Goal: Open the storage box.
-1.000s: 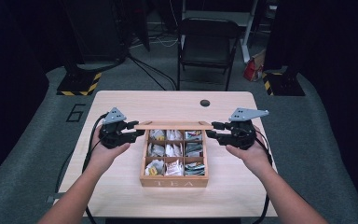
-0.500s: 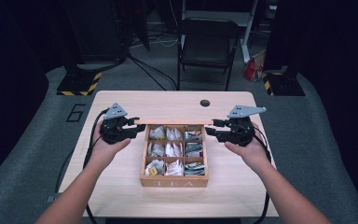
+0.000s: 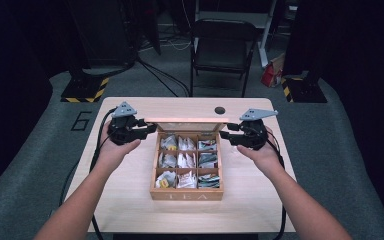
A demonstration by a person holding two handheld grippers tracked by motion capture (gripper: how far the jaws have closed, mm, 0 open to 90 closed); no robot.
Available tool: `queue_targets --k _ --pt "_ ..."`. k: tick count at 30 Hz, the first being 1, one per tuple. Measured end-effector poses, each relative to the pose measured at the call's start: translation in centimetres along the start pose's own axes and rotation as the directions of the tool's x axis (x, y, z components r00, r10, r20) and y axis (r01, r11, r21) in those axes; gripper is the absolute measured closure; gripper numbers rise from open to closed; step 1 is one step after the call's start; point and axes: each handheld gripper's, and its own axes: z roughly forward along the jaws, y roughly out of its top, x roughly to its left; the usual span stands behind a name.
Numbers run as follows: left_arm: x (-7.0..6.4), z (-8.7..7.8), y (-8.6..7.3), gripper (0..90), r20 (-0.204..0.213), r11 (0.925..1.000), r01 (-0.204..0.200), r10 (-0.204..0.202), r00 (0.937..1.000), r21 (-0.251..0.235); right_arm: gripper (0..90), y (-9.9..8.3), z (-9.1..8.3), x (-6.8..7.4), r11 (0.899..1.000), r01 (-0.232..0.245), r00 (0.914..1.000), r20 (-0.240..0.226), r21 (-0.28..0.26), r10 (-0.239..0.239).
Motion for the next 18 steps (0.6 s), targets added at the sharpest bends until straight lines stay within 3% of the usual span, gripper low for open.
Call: queue_targets --k 12,18 --pt "0.9 0.5 0.9 59.8 0.006 0.9998 0.018 -0.018 0.9998 -0.013 52.2 0.2 2.4 -1.5 0.999 -0.054 0.9978 0.039 0.004 0.054" --pt "1.2 0.7 1.2 59.9 0.009 0.9996 0.025 -0.024 0.9997 -0.013 52.6 0.4 3.2 -1.8 0.998 -0.06 0.9972 0.044 0.004 0.059"
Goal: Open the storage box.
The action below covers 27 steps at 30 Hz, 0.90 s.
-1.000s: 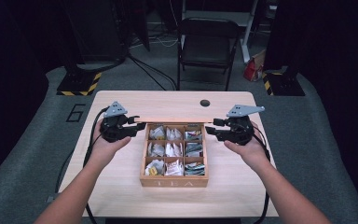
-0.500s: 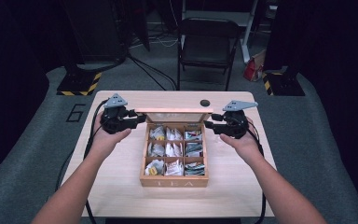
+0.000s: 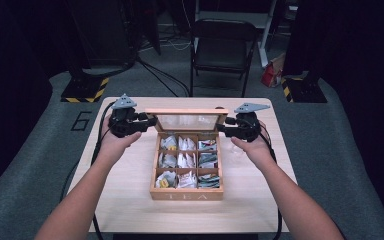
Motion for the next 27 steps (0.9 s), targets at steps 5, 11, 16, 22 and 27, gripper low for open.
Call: queue_targets --k 5,11,16,22,27 --pt "0.1 0.2 0.1 60.0 -0.005 0.9999 0.008 -0.008 1.0 -0.008 54.4 0.1 0.4 0.1 1.0 0.008 1.0 0.002 -0.001 -0.008" --pt "0.2 0.2 0.2 59.9 0.001 0.9999 0.008 -0.008 1.0 -0.007 58.6 0.2 0.8 -0.1 1.0 0.002 1.0 0.009 0.001 -0.002" --pt "0.4 0.3 0.4 60.2 -0.002 0.9998 0.016 -0.016 0.9999 -0.013 59.2 0.4 1.0 -0.3 1.0 0.001 0.9999 0.012 0.001 -0.001" --pt "0.7 0.7 0.2 57.6 -0.005 0.9994 0.028 -0.029 0.9996 -0.018 59.5 0.5 1.1 -0.5 1.0 -0.01 0.9999 0.013 -0.007 0.01" --pt "1.3 1.5 -0.5 55.0 -0.019 0.9989 0.046 -0.046 0.9988 -0.005 59.6 0.6 1.2 -0.6 1.0 -0.022 0.9996 0.015 -0.012 0.022"
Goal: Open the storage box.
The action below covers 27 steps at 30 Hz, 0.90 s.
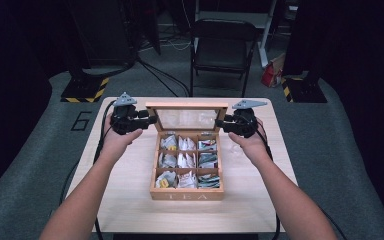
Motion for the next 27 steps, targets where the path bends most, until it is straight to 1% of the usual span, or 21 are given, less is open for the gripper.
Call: queue_targets --k 4,5,6,9,10,12,13,15,18,22,23,25,27 --pt "0.3 0.7 -0.5 55.0 -0.005 1.0 0.005 -0.005 1.0 0.006 59.7 0.1 0.0 -0.1 1.0 -0.009 1.0 -0.001 0.0 0.009" --pt "0.3 0.9 -0.6 55.0 -0.009 1.0 0.007 -0.007 0.9999 0.007 59.8 0.1 0.1 -0.1 1.0 -0.005 1.0 0.0 -0.001 0.005" --pt "0.4 0.9 -0.6 55.0 -0.009 0.9999 -0.002 0.002 1.0 0.01 59.8 0.1 0.1 -0.1 1.0 -0.006 1.0 0.002 0.0 0.006" --pt "0.4 1.4 -0.8 55.2 0.0 1.0 -0.002 0.002 1.0 0.003 60.0 0.3 0.2 -0.2 1.0 -0.002 1.0 0.006 0.0 0.002" --pt "0.4 1.5 -0.9 55.2 -0.003 1.0 -0.002 0.002 1.0 0.005 60.1 0.4 0.2 -0.2 1.0 -0.008 0.9999 0.008 0.001 0.008" --pt "0.4 1.8 -0.9 55.5 -0.001 0.9999 -0.002 0.002 1.0 0.014 60.2 0.4 0.3 -0.3 1.0 -0.017 0.9998 0.007 0.002 0.017" --pt "0.4 2.0 -1.0 55.8 -0.004 0.9999 -0.002 0.002 1.0 0.011 60.3 0.5 0.3 -0.3 1.0 -0.011 0.9999 0.009 -0.001 0.011" --pt "0.4 2.3 -1.0 56.4 -0.017 0.9998 -0.014 0.014 0.9998 0.017 60.4 0.6 0.4 -0.4 1.0 -0.009 0.9999 0.012 -0.002 0.009" --pt "0.5 2.6 -1.1 58.4 -0.026 0.9998 -0.009 0.01 0.9996 0.02 60.5 0.6 0.5 -0.4 1.0 -0.01 0.9999 0.012 -0.001 0.01" --pt "0.7 3.1 -1.2 58.5 -0.029 0.9997 -0.007 0.008 0.9995 0.024 60.5 0.7 0.5 -0.4 1.0 -0.016 0.9998 0.013 -0.001 0.016" --pt "0.7 3.2 -1.2 58.4 -0.031 0.9995 -0.01 0.011 0.9995 0.03 60.5 0.7 0.5 -0.5 1.0 -0.009 0.9999 0.012 0.0 0.009" --pt "0.8 3.5 -1.3 58.5 -0.033 0.9996 -0.009 0.01 0.9994 0.028 60.6 0.7 0.5 -0.5 1.0 -0.009 0.9999 0.012 0.001 0.009" --pt "0.9 3.6 -1.2 58.5 -0.027 0.9993 -0.013 0.014 0.9995 0.036 60.6 0.8 0.5 -0.5 1.0 -0.011 0.9998 0.014 0.003 0.011"
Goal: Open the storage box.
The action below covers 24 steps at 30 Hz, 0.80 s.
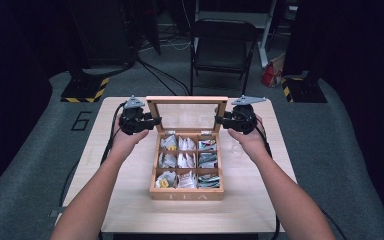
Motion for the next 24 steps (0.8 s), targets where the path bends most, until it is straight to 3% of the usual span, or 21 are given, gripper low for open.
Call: queue_targets --k 7,15,24 --pt "0.32 0.27 0.01 61.2 -0.001 1.0 -0.002 0.002 1.0 0.0 60.9 0.14 0.14 -0.1 1.0 -0.002 1.0 0.005 -0.002 0.002" --pt "0.49 0.36 0.03 62.3 0.001 1.0 0.002 -0.002 1.0 -0.002 58.4 0.04 0.34 -0.36 0.999 -0.042 0.9991 -0.005 0.006 0.042" --pt "0.78 0.66 0.34 62.9 -0.002 0.9999 0.014 -0.014 0.9999 0.003 57.6 -0.44 -0.18 -0.32 0.999 -0.034 0.9994 -0.001 -0.001 0.034"
